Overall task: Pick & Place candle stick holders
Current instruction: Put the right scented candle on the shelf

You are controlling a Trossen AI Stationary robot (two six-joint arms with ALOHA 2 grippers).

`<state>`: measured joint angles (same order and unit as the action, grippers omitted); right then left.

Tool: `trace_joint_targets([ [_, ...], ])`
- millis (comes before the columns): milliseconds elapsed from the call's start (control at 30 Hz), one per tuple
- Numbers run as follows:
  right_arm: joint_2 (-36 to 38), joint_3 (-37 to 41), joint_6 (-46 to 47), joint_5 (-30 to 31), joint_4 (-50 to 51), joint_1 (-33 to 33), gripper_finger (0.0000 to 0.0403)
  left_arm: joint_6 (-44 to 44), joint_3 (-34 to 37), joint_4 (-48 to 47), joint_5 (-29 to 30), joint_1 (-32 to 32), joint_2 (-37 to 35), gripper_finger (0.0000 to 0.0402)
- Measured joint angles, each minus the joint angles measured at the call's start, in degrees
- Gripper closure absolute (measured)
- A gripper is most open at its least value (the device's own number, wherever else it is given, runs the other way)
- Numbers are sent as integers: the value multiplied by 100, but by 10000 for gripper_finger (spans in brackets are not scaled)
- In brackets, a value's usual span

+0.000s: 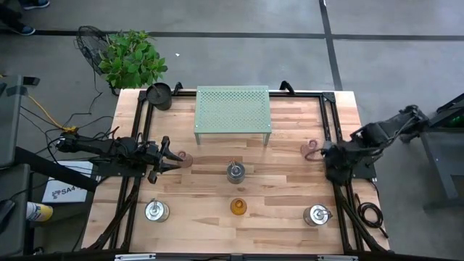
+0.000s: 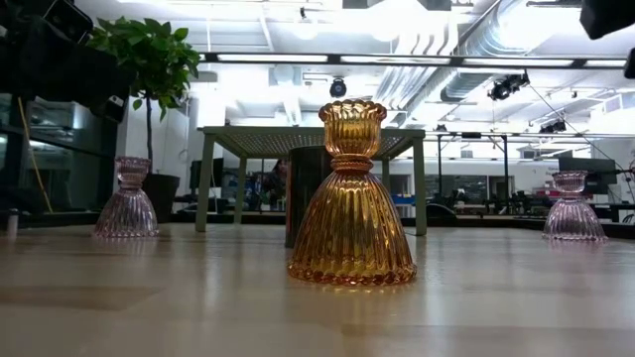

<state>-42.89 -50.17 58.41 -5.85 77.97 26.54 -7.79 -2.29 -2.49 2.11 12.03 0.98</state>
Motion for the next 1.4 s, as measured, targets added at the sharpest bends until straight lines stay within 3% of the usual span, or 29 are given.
trace_joint_targets([
  [267, -739, 162, 478, 257, -960, 1427, 220, 0, -2, -1, 0, 0, -1, 278],
  [567, -2090, 162, 1095, 57, -1713, 2377, 220, -1, 0, 0, 0, 0, -1, 278],
  [833, -2683, 162, 1583, 200, -1796, 2740, 220, -2, 0, 0, 0, -1, 0, 278],
  [1133, -2693, 162, 1917, 663, -1857, 2796, 220, 0, 0, -2, 0, -1, -1, 278],
  [1400, -2693, 162, 1917, 717, -1964, 2796, 220, 0, 0, 1, -2, -2, -1, 278],
])
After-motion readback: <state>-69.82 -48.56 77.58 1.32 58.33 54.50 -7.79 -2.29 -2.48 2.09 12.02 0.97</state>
